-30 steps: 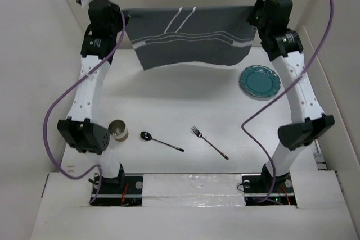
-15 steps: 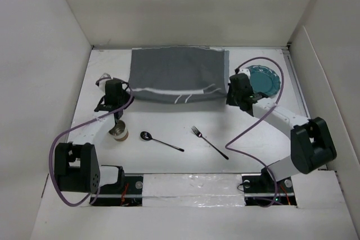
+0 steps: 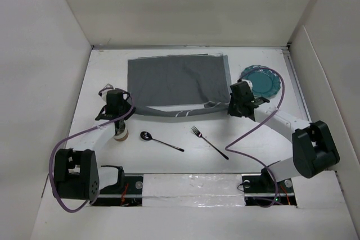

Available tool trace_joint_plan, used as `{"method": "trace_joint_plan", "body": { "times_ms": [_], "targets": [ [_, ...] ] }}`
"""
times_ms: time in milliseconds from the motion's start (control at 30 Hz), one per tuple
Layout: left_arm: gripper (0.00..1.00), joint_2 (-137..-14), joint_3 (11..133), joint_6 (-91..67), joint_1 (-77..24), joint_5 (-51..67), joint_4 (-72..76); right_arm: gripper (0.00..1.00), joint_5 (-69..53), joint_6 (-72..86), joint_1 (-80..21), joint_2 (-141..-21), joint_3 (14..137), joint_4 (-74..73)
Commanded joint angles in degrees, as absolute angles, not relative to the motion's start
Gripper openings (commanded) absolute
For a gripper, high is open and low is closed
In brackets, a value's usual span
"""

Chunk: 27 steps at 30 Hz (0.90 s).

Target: Set the dinner table for one person

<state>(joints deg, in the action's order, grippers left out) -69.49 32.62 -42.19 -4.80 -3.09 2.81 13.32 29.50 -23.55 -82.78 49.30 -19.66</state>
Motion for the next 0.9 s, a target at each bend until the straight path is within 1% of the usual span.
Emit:
{"method": "trace_joint_plan", "body": {
  "times_ms": [0, 333, 367, 400, 433, 500, 533, 600, 633, 700, 733, 833, 867],
  "targets": [
    [0.00, -67.3, 32.4, -40.8, -4.7, -1.9, 3.0, 0.00, 12.5, 32.3, -23.5, -79.6, 47.4, -23.2],
    [0.00, -67.1, 33.3, -40.5, -4.7, -1.3, 0.2, 0.00, 12.4, 37.4, -24.5, -76.7, 45.3, -27.2],
    [0.00, -66.6, 33.5, -40.9, -4.7, -1.8, -1.7, 0.02, 12.4, 37.5, -24.5, -77.2, 45.3, -27.4],
    [0.00, -65.6, 34.0, -40.9, -4.7, -2.1, -2.5, 0.07, 12.4, 37.5, -24.5, -77.3, 45.4, -27.7],
    [0.00, -65.0, 34.2, -40.8, -4.7, -2.3, -3.7, 0.20, 12.3, 37.6, -24.5, -77.7, 45.9, -27.9],
    [0.00, -63.1, 34.7, -40.3, -4.7, -1.9, -4.1, 0.30, 12.0, 37.5, -24.0, -77.7, 46.4, -28.3],
    [0.06, -62.7, 35.1, -40.1, -4.7, -1.3, -4.7, 0.37, 12.0, 37.4, -24.0, -77.6, 46.8, -29.3],
    [0.19, -61.9, 36.0, -39.9, -4.7, -0.4, -5.1, 0.42, 11.2, 37.1, -23.3, -76.2, 48.9, -30.8],
    [0.30, -61.8, 36.4, -39.8, -4.7, -0.4, -5.3, 0.50, 10.9, 36.6, -22.6, -75.6, 49.9, -31.2],
    [0.34, -61.4, 37.9, -39.6, -4.7, 1.4, -5.5, 0.57, 10.5, 35.9, -21.6, -74.2, 53.3, -32.0],
    [0.35, -61.2, 38.4, -39.5, -4.7, 1.7, -5.5, 0.59, 10.5, 35.0, -20.0, -74.0, 54.5, -32.6],
    [0.34, -60.5, 41.7, -38.8, -4.7, 1.8, -5.3, 0.62, 8.9, 33.5, -15.9, -74.9, 57.9, -32.1],
    [0.34, -60.3, 42.8, -38.4, -4.7, 1.8, -5.2, 0.62, 7.7, 33.4, -12.1, -75.4, 58.4, -31.8]
  ]
}}
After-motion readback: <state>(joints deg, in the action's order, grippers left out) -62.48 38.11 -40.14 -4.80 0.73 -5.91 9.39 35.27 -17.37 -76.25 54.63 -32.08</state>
